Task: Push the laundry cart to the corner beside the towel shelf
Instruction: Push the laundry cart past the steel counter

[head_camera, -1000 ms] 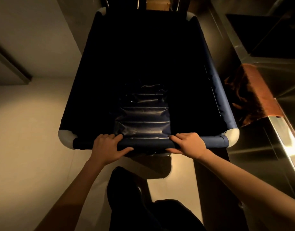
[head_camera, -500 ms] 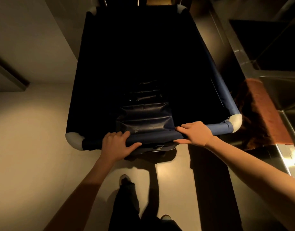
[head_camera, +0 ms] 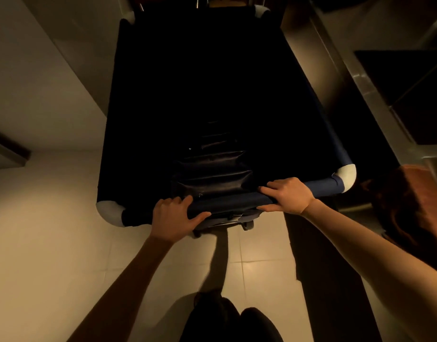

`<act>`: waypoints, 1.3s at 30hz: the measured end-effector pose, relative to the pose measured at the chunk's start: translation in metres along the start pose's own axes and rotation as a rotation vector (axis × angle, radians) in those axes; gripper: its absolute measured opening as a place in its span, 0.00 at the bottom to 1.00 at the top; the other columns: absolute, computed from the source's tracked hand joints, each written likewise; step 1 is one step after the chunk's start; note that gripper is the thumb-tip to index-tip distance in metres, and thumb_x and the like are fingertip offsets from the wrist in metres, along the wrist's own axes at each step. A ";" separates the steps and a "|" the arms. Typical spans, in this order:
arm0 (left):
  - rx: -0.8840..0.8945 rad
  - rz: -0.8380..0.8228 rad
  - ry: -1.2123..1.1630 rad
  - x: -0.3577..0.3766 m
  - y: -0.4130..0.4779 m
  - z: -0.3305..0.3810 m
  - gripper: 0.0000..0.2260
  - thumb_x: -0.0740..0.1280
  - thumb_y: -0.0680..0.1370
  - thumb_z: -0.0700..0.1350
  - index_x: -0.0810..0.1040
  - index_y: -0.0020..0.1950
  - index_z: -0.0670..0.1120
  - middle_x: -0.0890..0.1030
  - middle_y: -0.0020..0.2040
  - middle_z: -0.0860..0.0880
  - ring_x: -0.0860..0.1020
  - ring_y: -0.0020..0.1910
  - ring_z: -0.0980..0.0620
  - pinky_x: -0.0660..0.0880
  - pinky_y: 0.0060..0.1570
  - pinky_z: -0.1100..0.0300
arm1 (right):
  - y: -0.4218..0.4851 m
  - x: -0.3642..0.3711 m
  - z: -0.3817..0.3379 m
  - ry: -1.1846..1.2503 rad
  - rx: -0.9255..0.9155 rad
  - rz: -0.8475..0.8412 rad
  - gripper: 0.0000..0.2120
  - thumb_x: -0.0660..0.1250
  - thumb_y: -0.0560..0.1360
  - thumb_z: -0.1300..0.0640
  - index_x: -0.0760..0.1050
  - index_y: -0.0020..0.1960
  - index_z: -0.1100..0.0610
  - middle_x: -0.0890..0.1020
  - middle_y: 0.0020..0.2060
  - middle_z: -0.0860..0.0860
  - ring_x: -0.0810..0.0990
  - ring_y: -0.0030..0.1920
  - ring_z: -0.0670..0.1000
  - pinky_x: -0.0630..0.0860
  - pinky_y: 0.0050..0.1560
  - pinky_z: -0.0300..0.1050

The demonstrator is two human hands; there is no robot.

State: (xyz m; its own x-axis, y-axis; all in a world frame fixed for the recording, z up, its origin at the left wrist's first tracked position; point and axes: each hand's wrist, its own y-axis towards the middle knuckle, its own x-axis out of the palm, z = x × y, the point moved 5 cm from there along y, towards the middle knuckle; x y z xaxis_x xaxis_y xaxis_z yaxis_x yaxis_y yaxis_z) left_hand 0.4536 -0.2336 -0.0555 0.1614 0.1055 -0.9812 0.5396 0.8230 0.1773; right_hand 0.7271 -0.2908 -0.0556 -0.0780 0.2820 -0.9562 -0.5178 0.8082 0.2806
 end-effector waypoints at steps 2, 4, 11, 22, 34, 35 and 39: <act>0.000 -0.010 -0.008 0.003 0.024 -0.007 0.30 0.52 0.70 0.71 0.79 0.43 0.46 0.79 0.30 0.44 0.78 0.28 0.44 0.73 0.33 0.57 | 0.016 0.005 0.019 0.018 0.005 -0.011 0.25 0.45 0.79 0.36 0.71 0.54 0.54 0.81 0.35 0.53 0.81 0.34 0.53 0.75 0.33 0.42; -0.012 -0.012 -0.014 0.004 0.048 -0.010 0.31 0.53 0.70 0.71 0.79 0.47 0.46 0.81 0.34 0.44 0.79 0.32 0.43 0.74 0.37 0.56 | 0.030 0.011 0.041 0.014 0.001 -0.012 0.25 0.45 0.79 0.36 0.69 0.55 0.54 0.81 0.35 0.53 0.81 0.34 0.53 0.75 0.33 0.42; -0.018 0.059 -0.053 0.027 0.130 -0.011 0.28 0.57 0.72 0.70 0.80 0.42 0.45 0.78 0.28 0.46 0.77 0.26 0.46 0.72 0.32 0.59 | 0.070 0.030 0.129 0.018 -0.046 0.000 0.25 0.44 0.78 0.35 0.69 0.54 0.53 0.81 0.34 0.53 0.81 0.33 0.53 0.76 0.31 0.42; -0.115 0.055 -0.017 0.044 0.257 -0.044 0.38 0.44 0.72 0.73 0.81 0.44 0.45 0.80 0.30 0.44 0.79 0.27 0.44 0.76 0.34 0.55 | 0.157 0.065 0.236 0.046 -0.059 0.011 0.30 0.43 0.78 0.36 0.76 0.50 0.54 0.81 0.34 0.51 0.81 0.32 0.52 0.75 0.27 0.42; -0.009 0.077 -0.027 0.054 0.348 -0.146 0.35 0.49 0.73 0.72 0.80 0.42 0.44 0.79 0.28 0.44 0.78 0.26 0.45 0.73 0.30 0.57 | 0.267 0.100 0.263 -0.001 0.013 0.025 0.24 0.54 0.73 0.36 0.78 0.50 0.54 0.82 0.34 0.50 0.81 0.32 0.52 0.75 0.27 0.41; 0.001 0.078 -0.029 0.053 0.355 -0.158 0.35 0.49 0.73 0.72 0.80 0.42 0.44 0.79 0.28 0.45 0.78 0.25 0.45 0.73 0.30 0.58 | 0.277 0.103 0.263 -0.006 0.024 0.027 0.24 0.54 0.73 0.36 0.78 0.49 0.54 0.82 0.34 0.50 0.81 0.32 0.52 0.75 0.27 0.41; 0.022 0.058 -0.053 0.052 0.383 -0.206 0.34 0.50 0.72 0.73 0.79 0.42 0.44 0.78 0.28 0.45 0.77 0.25 0.46 0.72 0.31 0.58 | 0.322 0.118 0.259 -0.006 0.076 0.029 0.25 0.53 0.74 0.36 0.78 0.49 0.55 0.81 0.33 0.51 0.81 0.32 0.53 0.75 0.27 0.41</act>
State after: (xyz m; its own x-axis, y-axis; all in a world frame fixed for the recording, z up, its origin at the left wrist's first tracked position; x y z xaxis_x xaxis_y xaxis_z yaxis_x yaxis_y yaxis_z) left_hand 0.4988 0.2022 -0.0547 0.2363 0.1227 -0.9639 0.5463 0.8036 0.2362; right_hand 0.7721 0.1362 -0.0562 -0.0871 0.3087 -0.9471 -0.4492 0.8365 0.3140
